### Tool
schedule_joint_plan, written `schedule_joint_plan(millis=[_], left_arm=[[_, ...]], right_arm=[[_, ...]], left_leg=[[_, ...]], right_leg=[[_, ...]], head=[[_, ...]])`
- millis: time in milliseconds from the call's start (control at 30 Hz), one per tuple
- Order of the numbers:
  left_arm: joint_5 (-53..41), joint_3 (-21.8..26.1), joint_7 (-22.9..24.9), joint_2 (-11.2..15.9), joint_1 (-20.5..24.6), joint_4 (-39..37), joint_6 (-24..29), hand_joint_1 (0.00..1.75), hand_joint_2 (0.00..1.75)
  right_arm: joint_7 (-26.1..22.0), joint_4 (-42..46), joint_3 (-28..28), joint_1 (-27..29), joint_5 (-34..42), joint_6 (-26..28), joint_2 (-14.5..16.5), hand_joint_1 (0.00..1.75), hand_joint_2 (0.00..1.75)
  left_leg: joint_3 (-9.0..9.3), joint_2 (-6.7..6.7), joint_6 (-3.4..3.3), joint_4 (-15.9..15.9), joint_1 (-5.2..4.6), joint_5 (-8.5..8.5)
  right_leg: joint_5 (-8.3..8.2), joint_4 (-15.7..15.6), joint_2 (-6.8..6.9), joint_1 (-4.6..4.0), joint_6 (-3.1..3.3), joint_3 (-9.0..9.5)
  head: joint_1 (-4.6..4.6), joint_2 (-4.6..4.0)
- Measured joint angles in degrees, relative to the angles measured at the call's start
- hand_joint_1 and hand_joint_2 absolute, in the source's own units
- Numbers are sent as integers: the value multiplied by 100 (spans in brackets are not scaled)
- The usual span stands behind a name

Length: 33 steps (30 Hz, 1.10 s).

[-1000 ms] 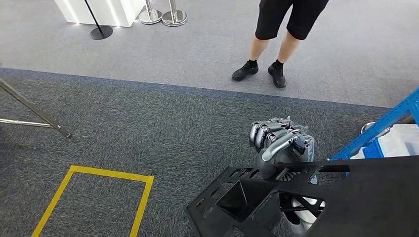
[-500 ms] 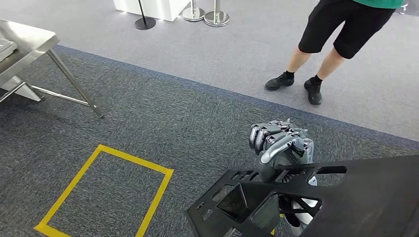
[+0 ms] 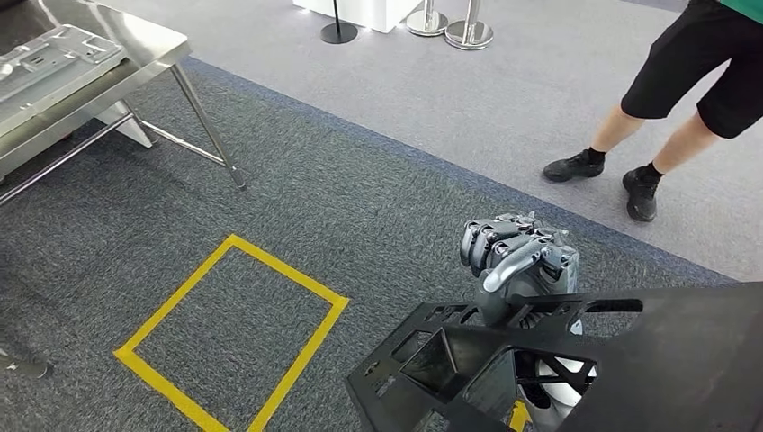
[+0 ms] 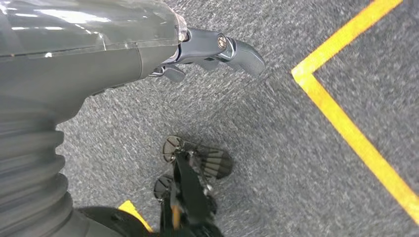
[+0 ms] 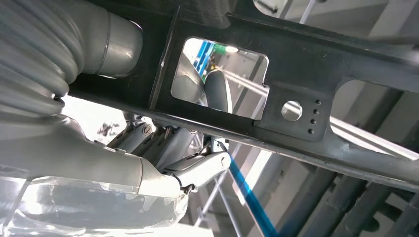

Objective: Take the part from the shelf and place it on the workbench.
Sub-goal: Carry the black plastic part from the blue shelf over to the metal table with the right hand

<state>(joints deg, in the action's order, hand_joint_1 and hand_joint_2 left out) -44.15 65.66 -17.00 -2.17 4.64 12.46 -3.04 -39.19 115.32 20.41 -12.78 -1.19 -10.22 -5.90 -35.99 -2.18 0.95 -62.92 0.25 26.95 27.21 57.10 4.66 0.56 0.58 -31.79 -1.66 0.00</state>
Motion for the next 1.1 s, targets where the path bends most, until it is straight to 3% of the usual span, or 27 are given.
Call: schedule_joint_plan(millis=[33,100,167,233,300,367,400,433,467,533,600,667,700,733,800,867,900,933,967,1033,1100], left_arm=[[-9,0,-12,1,9,0,-3,0,175],[-24,0,-29,1,17,0,-13,0,175],[-25,0,-40,1,1,0,-20,0,175],[-27,0,-52,-3,0,0,-26,0,175],[-35,0,-64,-5,23,0,-34,0,175],[-43,0,-76,-5,36,0,-40,0,175],[-46,0,-79,-6,33,0,-44,0,175],[-47,0,-81,-7,30,0,-47,0,175],[-48,0,-84,-10,30,0,-52,0,175],[-49,0,-88,-19,35,0,-67,0,175],[-49,0,-80,-23,37,0,-79,0,175],[-62,0,-58,-23,11,0,-85,0,175],[-71,0,-47,-27,-6,0,-87,0,175],[-81,0,-38,-31,-14,0,-89,0,175],[-91,0,-26,-39,1,0,-92,0,175],[-108,-1,-21,-42,19,0,-105,0,175],[-120,-2,-20,-44,14,0,-115,0,175],[-132,-2,-21,-46,2,0,-127,0,175],[-142,-2,-23,-47,-9,0,-138,0,175],[-157,-2,-31,-46,-9,0,-160,0,175],[-176,-3,-41,-45,10,0,-179,0,175]], right_arm=[[0,-1,-14,-1,10,-1,0,171,175],[0,-8,-35,1,16,-1,1,171,175],[0,-14,-43,2,13,-1,2,171,175],[0,-15,-53,8,7,1,2,171,175],[0,-16,-73,39,3,2,2,171,175],[0,-21,-91,83,3,-1,2,171,175],[0,-23,-99,97,3,-5,2,171,175],[0,-24,-105,104,3,-8,2,171,175],[0,-24,-109,107,2,-10,2,171,175],[0,-26,-116,108,-1,-14,3,171,175],[0,-30,-121,114,-8,-17,4,171,175],[0,-31,-126,114,-27,-20,10,171,175],[0,-30,-128,113,-43,-20,17,171,175],[0,-26,-130,115,-59,-20,25,171,175],[0,-19,-139,133,-82,-21,34,171,175],[0,-15,-154,165,-95,-26,35,171,175],[0,-15,-158,182,-104,-28,35,171,175],[0,-13,-162,194,-115,-28,35,171,175],[0,-7,-164,201,-127,-25,35,171,175],[0,21,-173,207,-142,-15,35,171,175],[0,49,-186,214,-142,-7,35,171,175]], left_leg=[[172,-114,-41,328,-31,-97],[270,-215,-113,559,-93,-114],[270,-75,-166,587,-77,-141],[301,57,-230,641,-37,-177],[309,200,-270,661,-17,-198],[301,360,-278,649,-18,-201],[301,445,-275,639,-18,-199],[304,528,-269,625,-15,-195],[308,617,-256,606,-9,-186],[289,780,-209,550,1,-162],[229,913,-139,510,14,-158],[185,1022,-61,520,35,-178],[168,960,-26,501,36,-160],[117,814,7,395,29,-85],[-147,425,55,-175,19,240],[-498,277,84,-930,33,563],[-579,263,87,-1114,38,598],[-543,251,82,-1070,39,522],[-389,224,65,-797,35,357],[82,11,-17,62,-15,22],[319,-154,-101,541,-81,-88]], right_leg=[[13,3,57,-11,-20,13],[30,5,163,-33,-70,28],[56,8,217,-32,-131,53],[222,232,-33,-6,-187,-19],[577,932,-359,19,-218,-355],[803,1630,-438,23,-236,-727],[753,1709,-446,25,-240,-789],[597,1557,-458,30,-238,-739],[356,1183,-508,42,-235,-578],[43,422,-763,78,-223,-234],[3,137,-936,86,-196,-116],[-11,119,-849,71,-134,-119],[-20,97,-779,69,-94,-104],[-30,71,-703,71,-56,-90],[-35,41,-531,57,-1,-70],[-23,41,-352,31,23,-70],[-16,42,-268,22,28,-67],[-9,42,-190,16,29,-60],[0,42,-117,9,26,-47],[26,41,18,-13,6,-8],[47,40,135,-32,-37,16]], head=[[0,0],[0,0],[1,0],[1,0],[1,0],[2,0],[2,0],[1,0],[1,0],[1,0],[1,0],[0,0],[0,0],[-1,0],[-1,0],[-1,0],[-1,0],[-1,0],[-1,0],[-1,0],[-1,0]])
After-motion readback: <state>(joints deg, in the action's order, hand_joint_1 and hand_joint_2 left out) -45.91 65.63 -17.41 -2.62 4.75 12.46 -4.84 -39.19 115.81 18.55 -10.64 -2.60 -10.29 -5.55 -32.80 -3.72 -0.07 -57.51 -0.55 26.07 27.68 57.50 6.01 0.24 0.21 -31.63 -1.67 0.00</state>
